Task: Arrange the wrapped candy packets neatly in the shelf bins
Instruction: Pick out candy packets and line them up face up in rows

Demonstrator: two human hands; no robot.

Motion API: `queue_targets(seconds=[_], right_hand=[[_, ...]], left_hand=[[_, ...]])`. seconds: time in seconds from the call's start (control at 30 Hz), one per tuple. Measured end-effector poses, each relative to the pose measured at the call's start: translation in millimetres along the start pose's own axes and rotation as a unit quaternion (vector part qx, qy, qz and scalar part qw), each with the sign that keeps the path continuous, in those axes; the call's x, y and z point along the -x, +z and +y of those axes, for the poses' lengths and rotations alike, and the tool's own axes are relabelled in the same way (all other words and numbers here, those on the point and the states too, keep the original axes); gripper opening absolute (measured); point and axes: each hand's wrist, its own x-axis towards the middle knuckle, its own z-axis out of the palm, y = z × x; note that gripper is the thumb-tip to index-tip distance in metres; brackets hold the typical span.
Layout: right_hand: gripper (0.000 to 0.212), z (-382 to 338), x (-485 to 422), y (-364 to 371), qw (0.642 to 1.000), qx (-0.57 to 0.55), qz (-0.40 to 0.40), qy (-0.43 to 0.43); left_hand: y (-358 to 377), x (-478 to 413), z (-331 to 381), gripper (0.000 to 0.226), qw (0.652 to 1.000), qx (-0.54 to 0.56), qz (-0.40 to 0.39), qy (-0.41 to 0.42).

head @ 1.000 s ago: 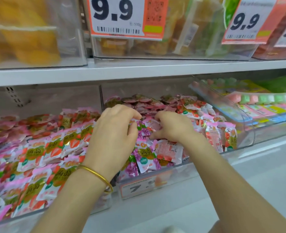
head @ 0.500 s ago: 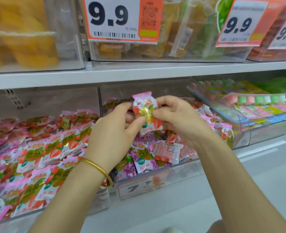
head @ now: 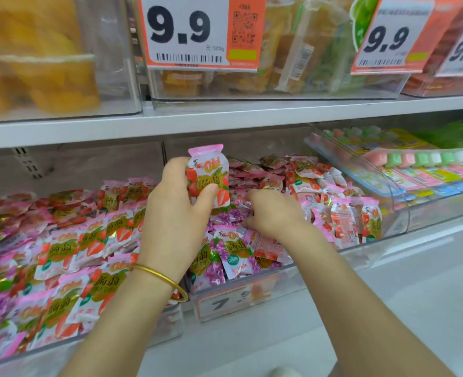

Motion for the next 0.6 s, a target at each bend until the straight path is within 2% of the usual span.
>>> queue_targets(seconds=[0.1,0.2,0.33,0.47,0.6], right_hand=[[0.054,3.6,0.5,-2.2,0.998,-0.062,-0.022,0.001],[0.06,4.5,1.0,0.1,0.995,-0.092,-0.031,0.004],[0.055,4.3,-4.1,4.2,0.986,-0.164,0.002,0.035],[0.045,1.5,-5.9,8.8,0.981,-0.188,0.028,0.044],[0.031,6.6,-4.2,-1.5,0.962,-0.229,0.136,0.059]], left_hand=[[0.2,-0.7,-2.0,0.023,1.0,0.008,0.002,0.0],[1.1,-1.4,-3.1,0.023,1.0,0.017,0.002,0.002],[1.2,-0.9,-3.2,0.023,1.0,0.023,0.0,0.0],[1.0,-0.4,-4.1,0.023,1.0,0.02,0.0,0.003],[0.9,-0.5,-5.0,0.023,1.0,0.03,-0.001,-0.001]])
